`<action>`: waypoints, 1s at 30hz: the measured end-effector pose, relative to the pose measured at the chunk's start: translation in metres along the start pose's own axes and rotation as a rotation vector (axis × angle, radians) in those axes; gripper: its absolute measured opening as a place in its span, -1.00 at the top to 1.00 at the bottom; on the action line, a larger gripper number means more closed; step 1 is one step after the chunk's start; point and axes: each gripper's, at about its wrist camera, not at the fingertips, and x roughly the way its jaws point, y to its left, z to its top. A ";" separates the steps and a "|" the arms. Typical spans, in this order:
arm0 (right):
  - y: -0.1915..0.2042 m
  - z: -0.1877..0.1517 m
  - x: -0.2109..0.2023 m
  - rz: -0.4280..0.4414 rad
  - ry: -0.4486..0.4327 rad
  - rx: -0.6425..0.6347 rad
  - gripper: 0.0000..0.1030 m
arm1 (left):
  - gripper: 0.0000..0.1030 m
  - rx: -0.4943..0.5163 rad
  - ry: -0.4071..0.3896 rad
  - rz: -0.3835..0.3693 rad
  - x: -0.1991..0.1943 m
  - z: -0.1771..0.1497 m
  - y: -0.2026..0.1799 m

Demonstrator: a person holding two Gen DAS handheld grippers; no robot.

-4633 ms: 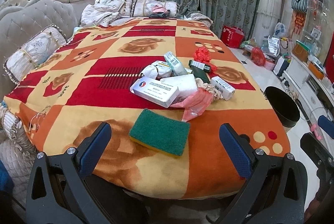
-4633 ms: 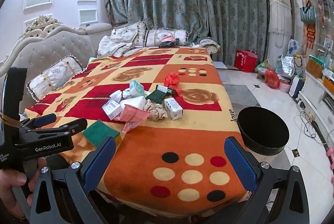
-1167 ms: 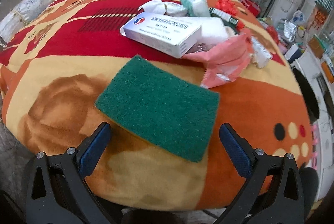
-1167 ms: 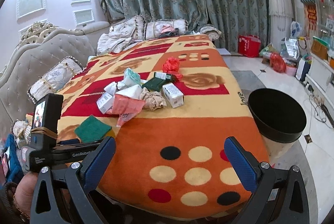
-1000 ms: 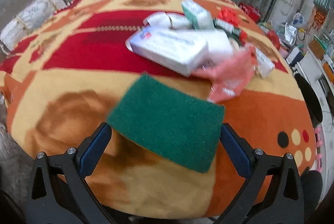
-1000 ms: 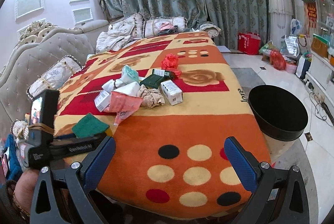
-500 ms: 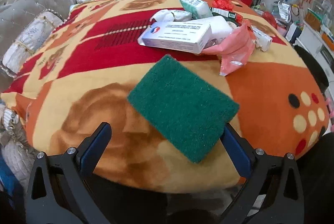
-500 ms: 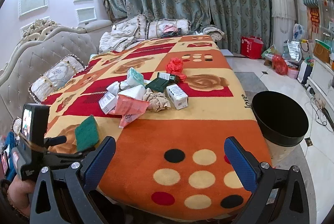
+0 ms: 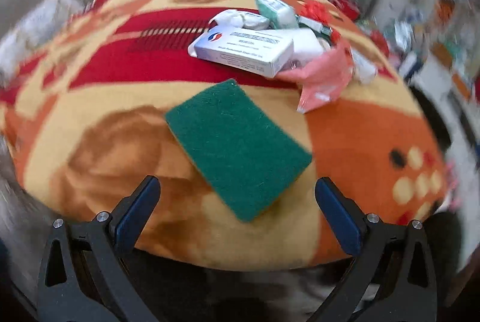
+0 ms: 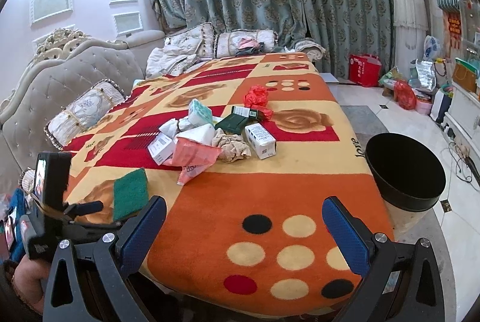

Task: Collect trash
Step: 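Lower the left tool onto the green sponge and close its fingers, then grasp the white medicine box with the right tool while the left lifts the sponge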

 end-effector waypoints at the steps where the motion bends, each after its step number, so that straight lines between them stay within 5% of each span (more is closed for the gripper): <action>1: 0.000 0.000 0.000 0.002 -0.001 0.005 -1.00 | -1.00 -0.054 0.020 -0.001 0.002 0.003 0.001; 4: 0.001 -0.001 0.000 0.008 0.000 0.012 -1.00 | -1.00 -0.176 0.041 0.036 0.004 0.011 0.000; 11: -0.002 -0.003 -0.003 0.016 -0.001 0.026 -1.00 | -1.00 -0.241 0.049 0.171 0.019 0.024 -0.006; 18: -0.008 -0.001 -0.002 0.009 0.000 0.022 -1.00 | -0.98 -0.196 0.071 0.210 0.038 0.019 -0.006; 20: -0.009 0.003 0.002 0.006 0.002 0.004 -1.00 | -0.84 -0.174 0.042 0.210 0.036 0.016 -0.007; 22: -0.011 0.015 0.011 -0.004 -0.017 -0.040 -1.00 | -0.42 -0.159 0.022 0.192 0.031 0.017 -0.009; 24: -0.017 0.027 0.022 -0.001 -0.051 -0.068 -1.00 | -0.24 -0.132 0.008 0.180 0.026 0.017 -0.013; 30: -0.033 0.062 0.109 0.053 0.041 -0.177 -1.00 | -0.16 -0.069 -0.044 0.119 0.013 0.018 -0.013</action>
